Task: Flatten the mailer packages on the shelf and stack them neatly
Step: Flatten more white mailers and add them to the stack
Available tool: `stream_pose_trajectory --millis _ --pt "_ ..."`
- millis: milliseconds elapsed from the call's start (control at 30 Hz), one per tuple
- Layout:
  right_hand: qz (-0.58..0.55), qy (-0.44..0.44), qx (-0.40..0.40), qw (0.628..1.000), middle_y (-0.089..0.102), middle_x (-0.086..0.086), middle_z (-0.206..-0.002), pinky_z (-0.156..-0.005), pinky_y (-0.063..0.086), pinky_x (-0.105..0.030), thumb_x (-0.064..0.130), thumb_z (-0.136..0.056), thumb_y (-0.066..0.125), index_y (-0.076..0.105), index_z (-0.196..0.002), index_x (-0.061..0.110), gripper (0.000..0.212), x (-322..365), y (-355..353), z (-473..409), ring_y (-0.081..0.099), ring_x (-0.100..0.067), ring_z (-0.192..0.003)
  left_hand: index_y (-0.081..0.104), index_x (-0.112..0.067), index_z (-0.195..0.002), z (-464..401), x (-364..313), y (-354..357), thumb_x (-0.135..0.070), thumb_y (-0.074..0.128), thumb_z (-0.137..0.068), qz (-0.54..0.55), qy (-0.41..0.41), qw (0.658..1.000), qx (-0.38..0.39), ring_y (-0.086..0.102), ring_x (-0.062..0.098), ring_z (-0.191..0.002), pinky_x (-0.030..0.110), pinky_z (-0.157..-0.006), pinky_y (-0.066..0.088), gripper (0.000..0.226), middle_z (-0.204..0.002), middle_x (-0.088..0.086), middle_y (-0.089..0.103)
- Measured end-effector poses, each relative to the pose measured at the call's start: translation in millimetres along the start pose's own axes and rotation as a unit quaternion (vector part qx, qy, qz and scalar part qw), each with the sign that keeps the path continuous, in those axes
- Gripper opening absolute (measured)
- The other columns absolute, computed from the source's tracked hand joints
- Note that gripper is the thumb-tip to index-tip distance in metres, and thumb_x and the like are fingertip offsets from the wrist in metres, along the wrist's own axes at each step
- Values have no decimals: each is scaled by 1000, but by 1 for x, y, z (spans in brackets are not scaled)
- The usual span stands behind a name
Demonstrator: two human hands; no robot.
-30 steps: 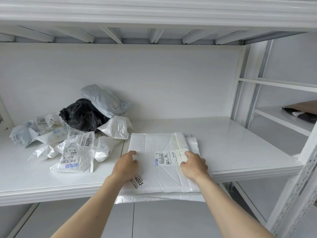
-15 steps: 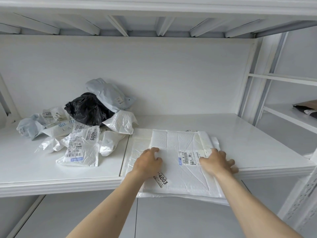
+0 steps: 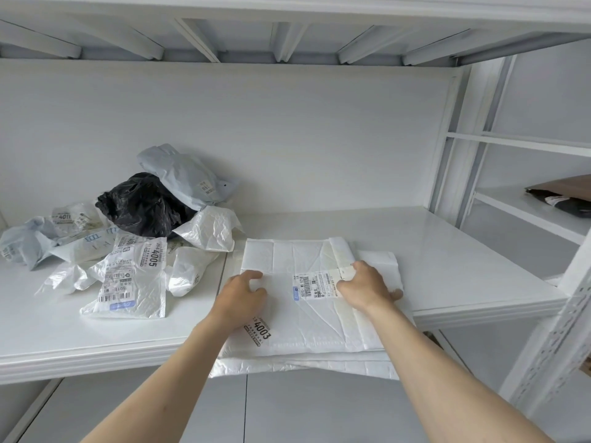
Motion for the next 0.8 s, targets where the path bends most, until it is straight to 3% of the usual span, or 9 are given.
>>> stream_pose_trajectory --millis 133,200,300,367,433,500,567,733,800 --pt "-38 54 -45 997 52 -3 -117 -107 12 -72 28 -87 52 54 -114 15 30 -24 -23 -5 51 -37 -118 50 -28 -136 1 -21 14 -24 49 -90 5 15 1000 13 62 27 -99 27 -74 41 47 -124 14 60" --pt "-47 73 -69 994 53 -3 -109 -105 20 -73 29 -84 54 57 -105 14 25 -41 -32 -10 55 -38 -110 50 -27 -137 2 -32 23 -23 50 -90 15 29 999 22 62 26 -98 27 -74 41 47 -125 12 59" --pt "-80 57 -87 991 64 -6 -97 -86 51 -48 27 -72 55 60 -89 11 24 -55 -38 -13 61 -33 -85 50 -26 -137 3 -42 33 -23 50 -90 20 42 998 30 62 29 -106 28 -79 44 47 -126 12 59" --pt "-94 49 -90 990 65 -6 -89 -70 50 -34 23 -73 56 61 -85 10 18 -57 -42 -12 61 -29 -77 50 -26 -137 2 -44 34 -23 50 -91 27 41 998 30 61 26 -103 28 -79 44 47 -125 10 59" --pt "-103 48 -87 990 66 -6 -87 -65 46 -30 21 -75 56 62 -85 9 16 -56 -45 -11 62 -29 -77 50 -25 -137 2 -46 32 -22 50 -91 43 35 998 30 59 21 -89 26 -73 42 46 -112 6 62" --pt "-99 46 -70 992 65 -6 -91 -66 44 -29 20 -76 56 61 -88 10 16 -52 -43 -12 62 -30 -80 50 -25 -137 2 -45 30 -21 50 -92 66 28 997 32 58 16 -80 25 -67 41 45 -94 1 62" --pt "-91 42 -42 994 63 -6 -99 -70 45 -29 19 -78 55 60 -95 10 20 -44 -38 -12 61 -30 -88 50 -25 -137 1 -44 27 -20 49 -93 80 23 996 29 57 12 -75 22 -62 41 44 -89 -1 59" --pt "-115 -1 -30 993 58 -7 -124 -91 49 -38 28 -74 54 60 -117 12 46 -7 -27 -18 59 -32 -110 52 -29 -134 -4 -28 11 -24 49 -90 72 -6 997 3 60 17 -77 25 -66 44 44 -120 13 59" --pt "-128 -27 -29 991 55 -6 -131 -95 49 -40 35 -69 54 58 -126 15 60 9 -22 -20 57 -30 -115 53 -33 -131 -5 -17 4 -30 48 -84 59 -14 998 1 59 18 -73 26 -68 46 47 -122 17 58"
Point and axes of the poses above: each hand's wrist, its own z-axis away from the middle knuckle, its own y-axis out of the palm, x = y × z, the point moved 7 cm from there along -z, towards the middle knuckle
